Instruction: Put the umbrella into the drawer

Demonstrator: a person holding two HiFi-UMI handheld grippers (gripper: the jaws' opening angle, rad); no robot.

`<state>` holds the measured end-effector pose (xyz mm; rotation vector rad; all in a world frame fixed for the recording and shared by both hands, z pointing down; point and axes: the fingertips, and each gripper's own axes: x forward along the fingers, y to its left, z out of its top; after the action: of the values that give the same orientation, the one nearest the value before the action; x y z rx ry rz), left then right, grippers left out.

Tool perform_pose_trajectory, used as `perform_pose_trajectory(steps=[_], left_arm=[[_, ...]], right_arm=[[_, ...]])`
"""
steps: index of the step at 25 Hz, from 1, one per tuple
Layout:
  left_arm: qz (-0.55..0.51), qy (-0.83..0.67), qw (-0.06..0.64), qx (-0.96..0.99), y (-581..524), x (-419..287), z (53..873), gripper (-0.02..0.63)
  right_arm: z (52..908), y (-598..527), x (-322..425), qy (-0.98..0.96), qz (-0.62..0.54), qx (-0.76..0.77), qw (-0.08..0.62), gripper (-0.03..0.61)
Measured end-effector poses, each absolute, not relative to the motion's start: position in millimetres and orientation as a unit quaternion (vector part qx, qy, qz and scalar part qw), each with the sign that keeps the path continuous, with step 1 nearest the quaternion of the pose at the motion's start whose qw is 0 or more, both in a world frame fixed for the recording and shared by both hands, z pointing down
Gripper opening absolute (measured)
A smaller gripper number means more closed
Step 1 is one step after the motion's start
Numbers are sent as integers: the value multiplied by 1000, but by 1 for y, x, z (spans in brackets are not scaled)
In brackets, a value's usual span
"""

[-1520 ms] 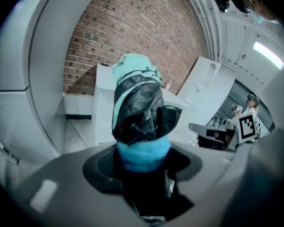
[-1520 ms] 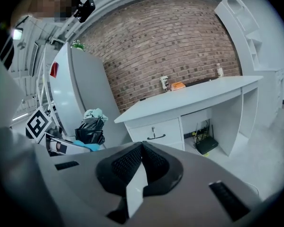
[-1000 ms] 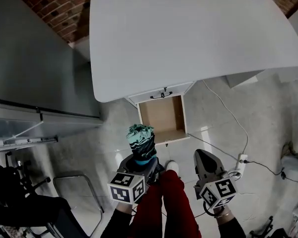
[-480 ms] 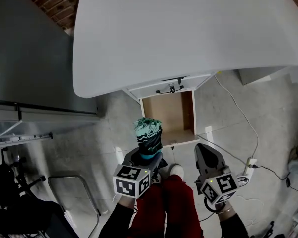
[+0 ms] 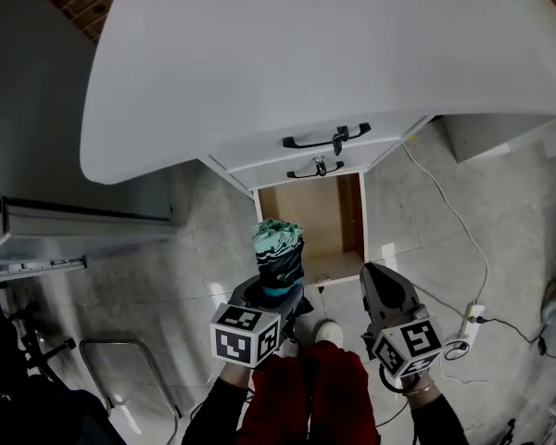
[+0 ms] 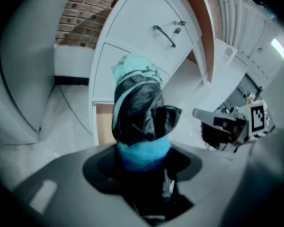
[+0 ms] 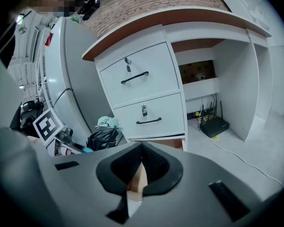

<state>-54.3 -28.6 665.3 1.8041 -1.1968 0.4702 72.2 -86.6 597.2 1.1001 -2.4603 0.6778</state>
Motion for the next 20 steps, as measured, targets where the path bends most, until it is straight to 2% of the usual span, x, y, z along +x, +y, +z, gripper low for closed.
perform_pose_trajectory(steps=[20], left_arm=[[187,-465,472,725,-65,-52,740,247]], right_arm=[[667,-122,60,-881,226,379,171,2]])
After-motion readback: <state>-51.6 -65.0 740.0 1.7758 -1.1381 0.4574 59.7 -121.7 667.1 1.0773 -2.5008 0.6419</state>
